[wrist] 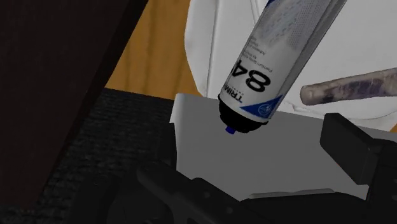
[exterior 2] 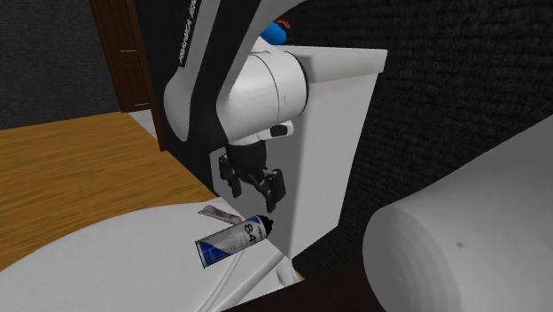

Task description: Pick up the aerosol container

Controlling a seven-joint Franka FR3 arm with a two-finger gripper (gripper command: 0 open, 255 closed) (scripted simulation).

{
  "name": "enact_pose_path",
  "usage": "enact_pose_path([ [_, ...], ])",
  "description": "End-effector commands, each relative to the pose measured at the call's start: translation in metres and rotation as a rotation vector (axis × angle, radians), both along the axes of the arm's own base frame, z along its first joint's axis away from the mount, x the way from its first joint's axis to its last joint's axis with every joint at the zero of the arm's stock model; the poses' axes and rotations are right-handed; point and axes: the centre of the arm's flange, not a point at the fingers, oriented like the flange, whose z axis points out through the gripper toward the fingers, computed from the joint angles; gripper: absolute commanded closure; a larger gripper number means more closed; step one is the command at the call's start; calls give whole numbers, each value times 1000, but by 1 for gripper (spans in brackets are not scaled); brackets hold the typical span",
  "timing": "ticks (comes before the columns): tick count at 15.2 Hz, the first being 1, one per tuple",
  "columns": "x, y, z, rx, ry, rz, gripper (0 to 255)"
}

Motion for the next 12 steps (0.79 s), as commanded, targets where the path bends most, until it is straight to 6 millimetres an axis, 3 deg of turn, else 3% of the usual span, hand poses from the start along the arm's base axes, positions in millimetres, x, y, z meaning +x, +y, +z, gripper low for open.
enact_pose_path([
  [1,10,9,-23,5,-17,-81,0],
  [7,47,30,-90,4,-60,-302,0],
  [12,47,30,-116,4,-60,-302,0],
])
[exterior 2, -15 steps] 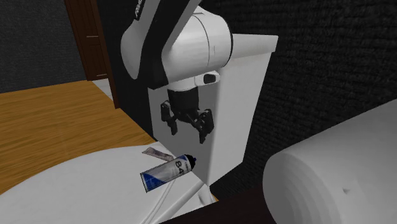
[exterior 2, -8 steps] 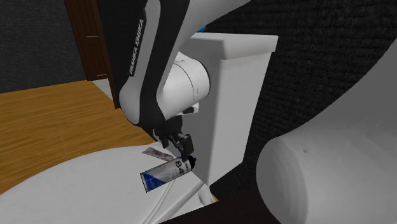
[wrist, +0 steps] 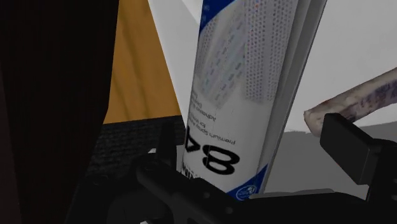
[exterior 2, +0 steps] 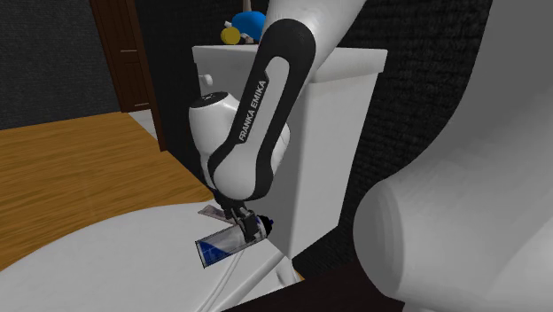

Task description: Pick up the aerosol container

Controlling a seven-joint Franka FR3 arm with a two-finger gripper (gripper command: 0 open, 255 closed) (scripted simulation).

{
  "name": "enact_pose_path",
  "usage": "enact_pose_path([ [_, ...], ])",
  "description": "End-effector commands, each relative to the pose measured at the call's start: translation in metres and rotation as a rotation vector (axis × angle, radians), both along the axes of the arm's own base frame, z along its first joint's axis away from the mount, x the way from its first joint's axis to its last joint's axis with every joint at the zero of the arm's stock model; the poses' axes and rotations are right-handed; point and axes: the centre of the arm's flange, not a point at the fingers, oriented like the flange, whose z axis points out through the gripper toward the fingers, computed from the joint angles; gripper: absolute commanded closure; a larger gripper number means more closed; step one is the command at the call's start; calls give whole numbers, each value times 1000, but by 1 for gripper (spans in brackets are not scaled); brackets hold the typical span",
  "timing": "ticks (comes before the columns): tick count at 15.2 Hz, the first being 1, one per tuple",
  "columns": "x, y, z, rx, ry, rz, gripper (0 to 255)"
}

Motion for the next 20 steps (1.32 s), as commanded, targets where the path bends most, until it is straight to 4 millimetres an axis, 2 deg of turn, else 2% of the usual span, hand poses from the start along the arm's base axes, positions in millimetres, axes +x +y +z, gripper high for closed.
enact_pose_path([
  [1,0,0,-12,0,-2,0,0],
  [3,0,0,-21,0,-2,0,0],
  [5,0,0,-21,0,-2,0,0],
  [6,0,0,-20,0,-2,0,255],
  [15,0,0,-21,0,-2,0,255],
  [20,0,0,6,0,-2,0,255],
])
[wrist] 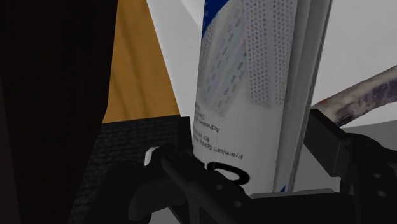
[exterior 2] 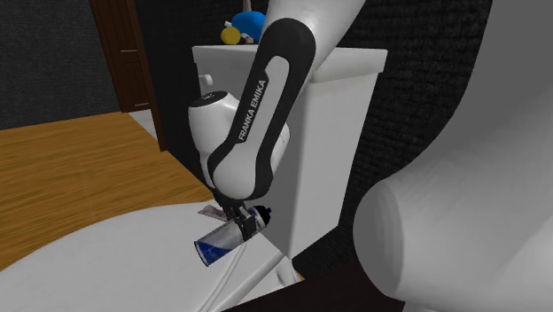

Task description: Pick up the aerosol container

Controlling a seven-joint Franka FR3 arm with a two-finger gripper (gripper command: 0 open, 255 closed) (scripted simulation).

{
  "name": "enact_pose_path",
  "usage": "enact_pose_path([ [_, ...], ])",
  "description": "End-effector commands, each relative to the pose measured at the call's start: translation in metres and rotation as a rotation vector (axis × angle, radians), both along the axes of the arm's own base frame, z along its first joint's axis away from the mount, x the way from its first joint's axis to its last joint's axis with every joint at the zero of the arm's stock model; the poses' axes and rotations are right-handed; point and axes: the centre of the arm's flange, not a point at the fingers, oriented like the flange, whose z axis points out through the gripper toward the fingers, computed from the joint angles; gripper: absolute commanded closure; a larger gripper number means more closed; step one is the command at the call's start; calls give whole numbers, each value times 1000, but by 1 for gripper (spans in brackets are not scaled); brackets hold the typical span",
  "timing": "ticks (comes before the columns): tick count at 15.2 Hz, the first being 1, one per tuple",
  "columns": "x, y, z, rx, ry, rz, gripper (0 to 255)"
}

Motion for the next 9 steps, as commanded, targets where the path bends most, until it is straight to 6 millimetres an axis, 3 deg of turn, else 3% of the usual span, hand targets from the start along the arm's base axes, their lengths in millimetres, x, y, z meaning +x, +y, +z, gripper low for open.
enact_pose_path([
  [1,-1,0,10,1,1,-2,255],
  [9,-1,0,52,1,1,-2,255],
])
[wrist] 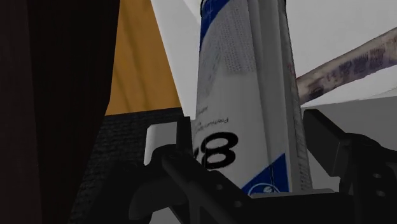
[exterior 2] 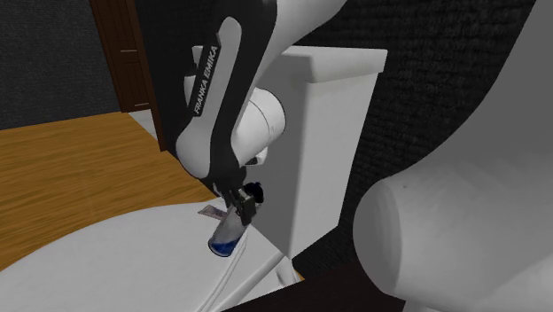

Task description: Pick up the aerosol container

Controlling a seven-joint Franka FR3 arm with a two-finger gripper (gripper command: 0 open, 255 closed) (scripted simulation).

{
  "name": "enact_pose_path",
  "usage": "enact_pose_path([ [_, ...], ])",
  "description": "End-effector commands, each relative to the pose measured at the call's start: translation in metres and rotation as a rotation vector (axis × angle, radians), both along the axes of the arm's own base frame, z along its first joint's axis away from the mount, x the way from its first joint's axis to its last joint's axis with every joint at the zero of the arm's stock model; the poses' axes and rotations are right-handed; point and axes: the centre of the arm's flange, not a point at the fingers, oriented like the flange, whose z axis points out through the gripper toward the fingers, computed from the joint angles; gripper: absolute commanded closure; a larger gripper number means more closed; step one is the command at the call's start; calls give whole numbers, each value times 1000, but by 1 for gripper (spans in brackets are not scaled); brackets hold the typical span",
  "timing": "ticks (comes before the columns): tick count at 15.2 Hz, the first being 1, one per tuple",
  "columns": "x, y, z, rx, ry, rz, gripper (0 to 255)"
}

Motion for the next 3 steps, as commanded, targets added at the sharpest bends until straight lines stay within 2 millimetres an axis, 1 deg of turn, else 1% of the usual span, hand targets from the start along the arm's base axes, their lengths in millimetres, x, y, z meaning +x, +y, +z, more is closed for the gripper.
enact_pose_path([
  [1,-1,0,11,2,0,-1,255],
  [3,-1,0,11,2,0,-1,255],
])
